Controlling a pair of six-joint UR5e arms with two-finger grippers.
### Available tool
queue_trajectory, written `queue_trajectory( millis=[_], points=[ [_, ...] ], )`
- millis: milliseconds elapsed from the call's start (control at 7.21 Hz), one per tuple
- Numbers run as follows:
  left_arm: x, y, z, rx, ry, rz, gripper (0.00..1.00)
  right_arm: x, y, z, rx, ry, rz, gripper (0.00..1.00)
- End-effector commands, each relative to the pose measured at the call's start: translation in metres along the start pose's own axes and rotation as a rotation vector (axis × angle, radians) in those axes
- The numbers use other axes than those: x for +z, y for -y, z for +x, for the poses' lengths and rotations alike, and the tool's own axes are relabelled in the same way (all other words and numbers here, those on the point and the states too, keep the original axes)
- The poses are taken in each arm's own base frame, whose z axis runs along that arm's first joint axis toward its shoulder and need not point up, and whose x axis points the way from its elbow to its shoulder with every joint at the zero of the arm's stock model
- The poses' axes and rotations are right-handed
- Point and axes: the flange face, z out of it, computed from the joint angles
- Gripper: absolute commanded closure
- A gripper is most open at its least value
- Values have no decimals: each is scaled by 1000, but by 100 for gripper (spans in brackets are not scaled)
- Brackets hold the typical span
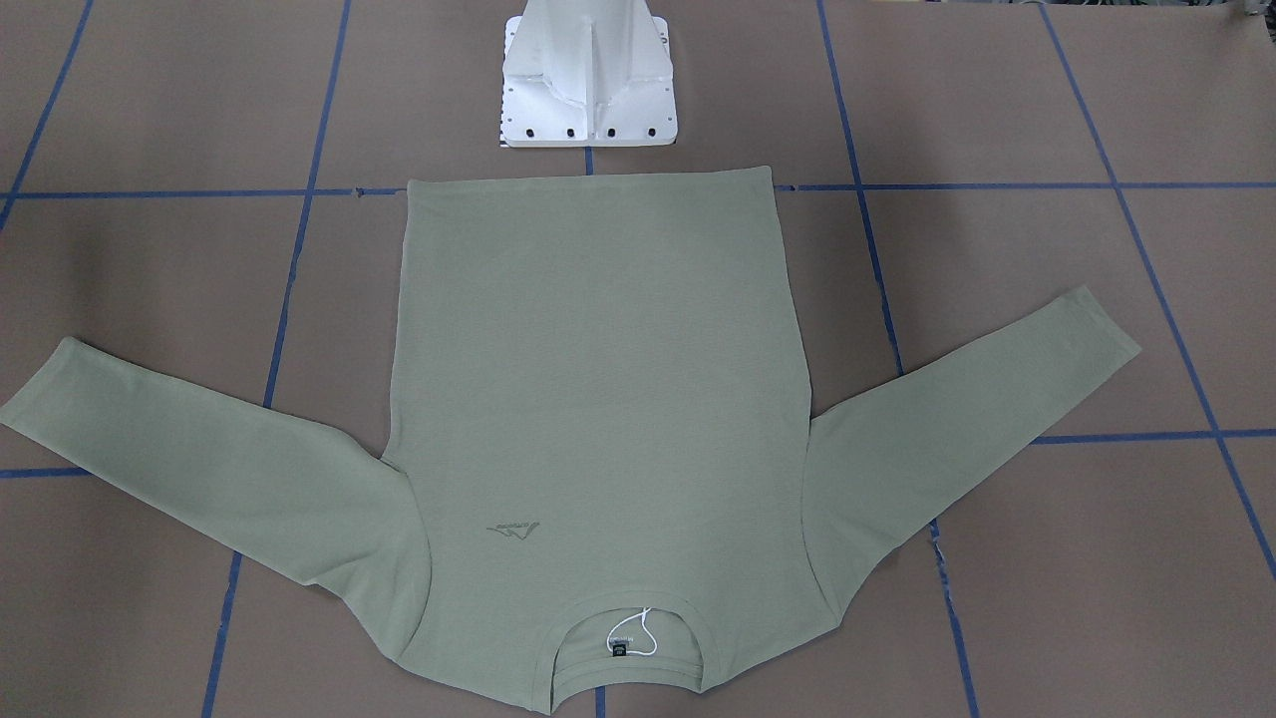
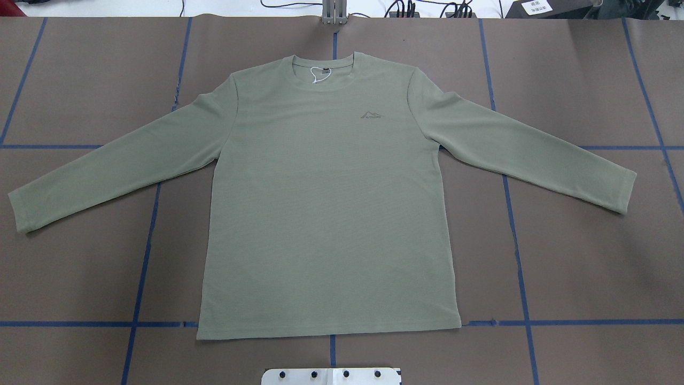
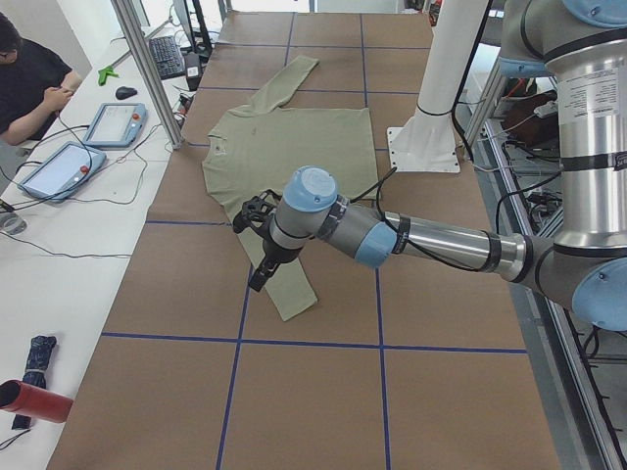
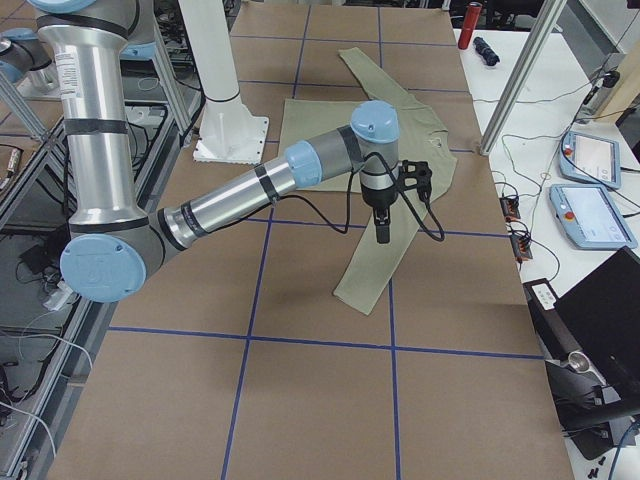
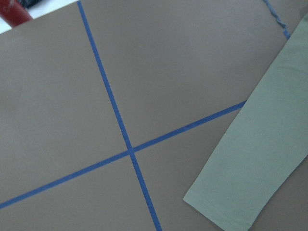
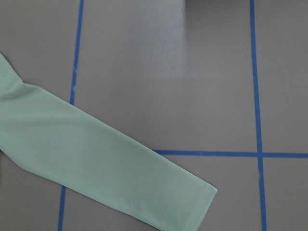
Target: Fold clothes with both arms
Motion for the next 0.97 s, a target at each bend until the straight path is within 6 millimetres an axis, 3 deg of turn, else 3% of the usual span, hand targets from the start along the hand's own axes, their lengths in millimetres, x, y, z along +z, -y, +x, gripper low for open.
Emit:
queue_trajectory(
  millis=[0, 139, 277, 416, 555, 832],
  points=[
    [-9, 7, 2, 48, 9, 65, 0, 19, 8, 16, -92, 53, 120, 0],
    [-12, 25, 3, 64, 9, 85, 0, 28, 9, 25, -104, 53, 118, 0],
    [-13, 26, 5, 68, 9, 90, 0, 31, 1, 31, -109, 42, 128, 0],
    [-11, 25, 3, 69, 7, 85, 0, 55, -29, 54, -137, -8, 121, 0],
    [-10, 24, 2, 68, 7, 84, 0, 65, -50, 70, -184, 0, 162, 0],
    [-12, 25, 4, 71, 7, 88, 0, 102, -72, 90, -153, -4, 116, 0]
  ],
)
